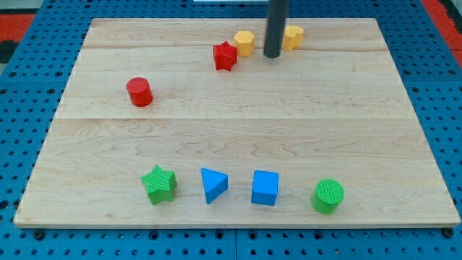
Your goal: Move red circle diagonally to the red star
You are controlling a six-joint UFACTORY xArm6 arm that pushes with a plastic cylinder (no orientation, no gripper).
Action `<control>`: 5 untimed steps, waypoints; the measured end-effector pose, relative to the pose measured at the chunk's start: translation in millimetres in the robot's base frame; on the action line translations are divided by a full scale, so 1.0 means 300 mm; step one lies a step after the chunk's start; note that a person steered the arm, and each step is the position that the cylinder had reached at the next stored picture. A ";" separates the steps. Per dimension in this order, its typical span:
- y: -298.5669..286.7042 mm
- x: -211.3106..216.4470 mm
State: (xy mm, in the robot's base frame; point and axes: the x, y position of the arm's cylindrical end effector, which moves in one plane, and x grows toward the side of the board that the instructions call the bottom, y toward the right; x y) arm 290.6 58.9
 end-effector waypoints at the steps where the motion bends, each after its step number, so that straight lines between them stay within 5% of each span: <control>1: 0.028 -0.124; 3: 0.098 0.004; 4: -0.026 0.140; 5: -0.109 0.111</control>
State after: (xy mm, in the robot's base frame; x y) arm 323.9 26.1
